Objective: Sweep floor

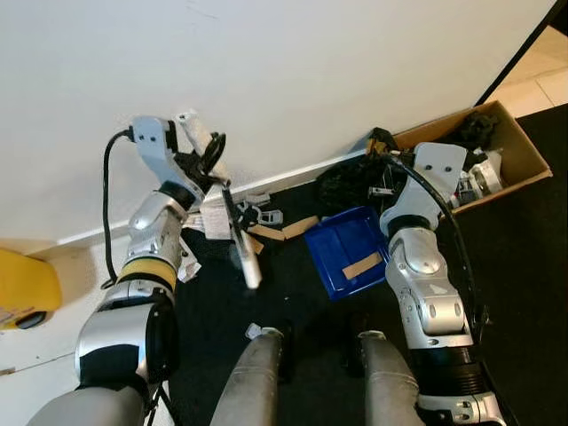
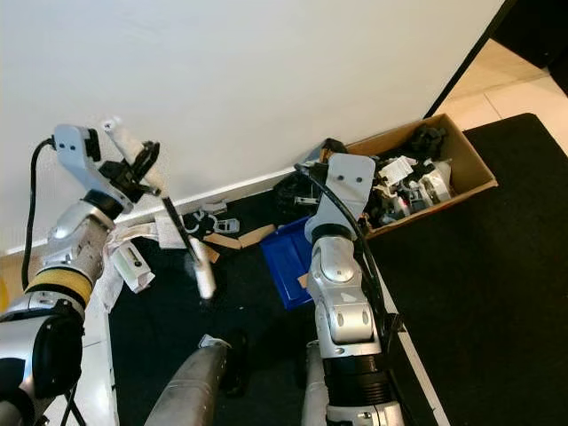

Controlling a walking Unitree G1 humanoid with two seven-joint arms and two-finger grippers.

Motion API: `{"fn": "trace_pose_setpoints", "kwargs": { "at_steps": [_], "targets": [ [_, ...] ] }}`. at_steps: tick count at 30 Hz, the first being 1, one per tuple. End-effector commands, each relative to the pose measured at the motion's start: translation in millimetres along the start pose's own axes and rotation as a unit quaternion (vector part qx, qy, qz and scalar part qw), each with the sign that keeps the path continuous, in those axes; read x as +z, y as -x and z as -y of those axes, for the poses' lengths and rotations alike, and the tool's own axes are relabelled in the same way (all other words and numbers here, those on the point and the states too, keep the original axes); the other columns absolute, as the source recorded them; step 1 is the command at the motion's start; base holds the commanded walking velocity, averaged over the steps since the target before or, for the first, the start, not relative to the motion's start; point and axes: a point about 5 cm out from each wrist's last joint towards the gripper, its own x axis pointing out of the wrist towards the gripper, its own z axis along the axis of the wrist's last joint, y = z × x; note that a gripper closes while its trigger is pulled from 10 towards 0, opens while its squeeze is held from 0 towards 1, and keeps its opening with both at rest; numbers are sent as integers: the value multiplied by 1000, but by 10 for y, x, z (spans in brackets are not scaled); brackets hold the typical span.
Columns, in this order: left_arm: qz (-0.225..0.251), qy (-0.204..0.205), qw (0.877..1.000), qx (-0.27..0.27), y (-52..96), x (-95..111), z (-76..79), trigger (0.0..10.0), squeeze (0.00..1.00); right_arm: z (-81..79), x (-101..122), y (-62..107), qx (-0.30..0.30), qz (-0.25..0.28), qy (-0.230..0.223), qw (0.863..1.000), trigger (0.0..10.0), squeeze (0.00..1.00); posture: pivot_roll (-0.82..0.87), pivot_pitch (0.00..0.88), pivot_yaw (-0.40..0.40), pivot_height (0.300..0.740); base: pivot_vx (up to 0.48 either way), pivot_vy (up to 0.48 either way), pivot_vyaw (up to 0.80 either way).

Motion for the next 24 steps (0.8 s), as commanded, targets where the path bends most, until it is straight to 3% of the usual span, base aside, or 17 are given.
{"fn": "trace_pose_setpoints", "kwargs": {
  "at_steps": [1,5,11,13,16,18,21,24],
  "targets": [
    [-10,78,997,-26,-11,-215,143,10000,0,2,-355,69,-2,-89,-3,996,10000,0,81,463,38,740,0,0,0],
    [-20,85,995,-43,-6,-267,187,10000,0,-12,-345,62,0,-89,-4,996,10000,0,83,461,37,740,0,0,0],
    [-62,105,983,-135,64,-450,387,10000,0,-19,-355,43,3,-90,-6,996,10000,0,111,449,38,740,0,0,0],
    [-44,107,978,-173,69,-318,404,10000,0,-16,-374,40,3,-92,-7,996,10000,0,131,443,38,740,0,0,0],
    [-5,81,983,-164,57,-30,287,10000,0,-25,-409,34,6,-96,-9,995,10000,0,157,435,36,740,0,0,0],
    [0,74,984,-161,59,9,264,10000,0,-29,-415,32,6,-97,-9,995,10000,0,157,435,36,740,0,0,0],
    [-6,-66,987,-146,158,262,57,10000,0,-87,-425,16,15,-98,-13,995,10000,0,175,429,27,740,0,0,0],
    [-6,-96,985,-142,185,342,9,10000,0,-111,-423,3,20,-98,-14,995,10000,0,175,430,19,740,0,0,0]
  ]
}}
